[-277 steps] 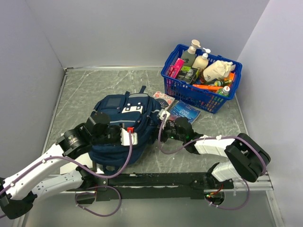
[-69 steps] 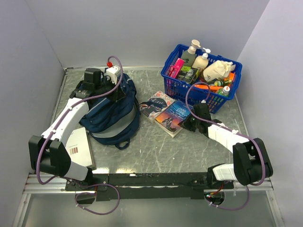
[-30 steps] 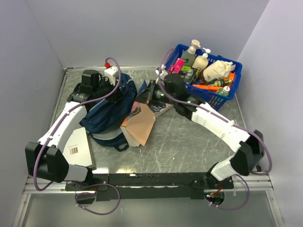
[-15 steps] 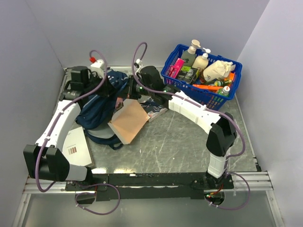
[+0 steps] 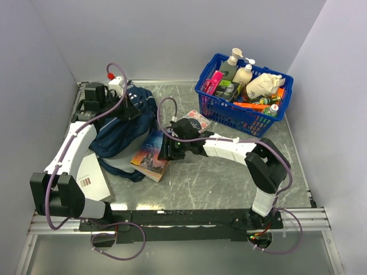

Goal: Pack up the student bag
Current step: Place the book in the student bag.

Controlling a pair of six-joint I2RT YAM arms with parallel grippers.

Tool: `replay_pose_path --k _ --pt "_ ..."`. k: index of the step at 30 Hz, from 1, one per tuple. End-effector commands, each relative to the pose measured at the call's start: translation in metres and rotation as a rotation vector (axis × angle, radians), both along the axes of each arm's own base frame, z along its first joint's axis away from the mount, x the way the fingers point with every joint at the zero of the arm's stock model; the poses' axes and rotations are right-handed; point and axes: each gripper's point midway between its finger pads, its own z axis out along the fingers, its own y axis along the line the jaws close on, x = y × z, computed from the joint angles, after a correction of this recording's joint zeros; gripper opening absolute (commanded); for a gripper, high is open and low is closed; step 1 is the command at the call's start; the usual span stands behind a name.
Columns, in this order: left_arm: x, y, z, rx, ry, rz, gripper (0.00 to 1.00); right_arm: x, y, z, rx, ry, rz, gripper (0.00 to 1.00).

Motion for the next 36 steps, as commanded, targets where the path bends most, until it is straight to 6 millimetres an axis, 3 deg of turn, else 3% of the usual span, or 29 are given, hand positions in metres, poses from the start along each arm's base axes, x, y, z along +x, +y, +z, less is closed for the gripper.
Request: replay_pose_path --k 1,5,10,13,17,18,19,21,23,24,28,30,32,33,36 --pt "0.001 -0.018 0.045 -0.078 -0.137 -0.1 0.01 -0.001 -0.009 0.028 -0.022 -0.064 0.004 0.79" --pt "-0.003 -0.023 0.041 -0.103 -0.12 -0.128 0.01 -0.013 -0.031 0.027 -0.051 -0.071 -0.015 0.95" --pt "-0.006 -0.027 0.043 -0.111 -0.114 -0.147 0.01 -0.032 -0.044 0.007 -0.051 0.008 -0.036 1.0" --pt "-0.007 -0.032 0.044 -0.114 -0.115 -0.156 0.01 -0.04 -0.042 -0.011 -0.023 0.073 -0.034 1.0" --pt "-0.013 -0.042 0.044 -0.117 -0.115 -0.169 0.01 -0.031 -0.028 -0.021 0.084 0.076 -0.062 0.99" --pt "-0.015 -0.046 0.043 -0.12 -0.112 -0.177 0.01 -0.022 -0.02 -0.014 0.145 0.039 -0.066 0.99" --pt "-0.017 -0.048 0.041 -0.119 -0.109 -0.184 0.01 -0.023 -0.016 -0.022 0.164 0.063 -0.074 0.98" --pt "-0.022 -0.056 0.034 -0.104 -0.087 -0.205 0.01 -0.016 -0.004 -0.015 0.236 0.051 -0.062 0.97" --pt "-0.025 -0.061 0.026 -0.1 -0.068 -0.227 0.01 -0.012 0.005 -0.021 0.255 0.076 -0.067 0.96" --pt "-0.026 -0.061 0.026 -0.1 -0.067 -0.229 0.01 -0.007 0.01 -0.017 0.287 0.057 -0.071 0.95" --pt "-0.029 -0.061 0.017 -0.093 -0.05 -0.241 0.01 0.003 0.021 -0.03 0.318 0.072 -0.097 0.93" --pt "-0.031 -0.061 0.015 -0.091 -0.048 -0.249 0.01 0.005 0.023 -0.031 0.342 0.09 -0.114 0.84" --pt "-0.033 -0.061 0.013 -0.088 -0.047 -0.258 0.01 0.011 0.024 -0.018 0.394 0.05 -0.131 0.73" --pt "-0.034 -0.061 0.011 -0.087 -0.043 -0.261 0.01 0.015 0.023 -0.01 0.415 0.029 -0.137 0.57" --pt "-0.038 -0.062 0.006 -0.091 -0.034 -0.274 0.01 0.026 0.029 0.035 0.459 -0.088 -0.118 0.35"
